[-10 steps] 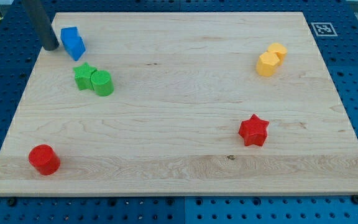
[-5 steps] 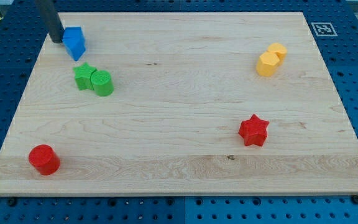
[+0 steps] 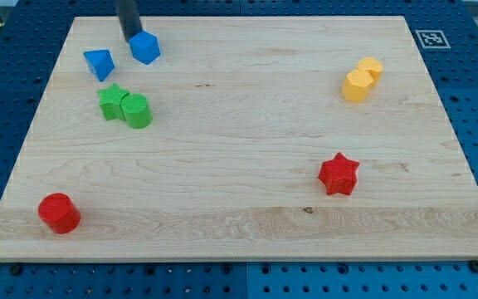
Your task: Move the blue cube right and down a bit
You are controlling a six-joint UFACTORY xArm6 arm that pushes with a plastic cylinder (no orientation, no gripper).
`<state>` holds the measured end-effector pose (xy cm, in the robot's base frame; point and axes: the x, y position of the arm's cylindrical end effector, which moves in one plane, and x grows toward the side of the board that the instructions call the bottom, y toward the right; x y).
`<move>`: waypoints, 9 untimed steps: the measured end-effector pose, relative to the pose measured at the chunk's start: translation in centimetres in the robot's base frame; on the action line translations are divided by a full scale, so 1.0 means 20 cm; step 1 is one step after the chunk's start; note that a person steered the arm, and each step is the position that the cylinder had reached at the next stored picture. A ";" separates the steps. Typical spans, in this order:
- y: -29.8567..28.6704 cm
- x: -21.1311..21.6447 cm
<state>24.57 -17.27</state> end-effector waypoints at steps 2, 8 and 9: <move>0.09 -0.03; -0.08 -0.01; 0.08 0.00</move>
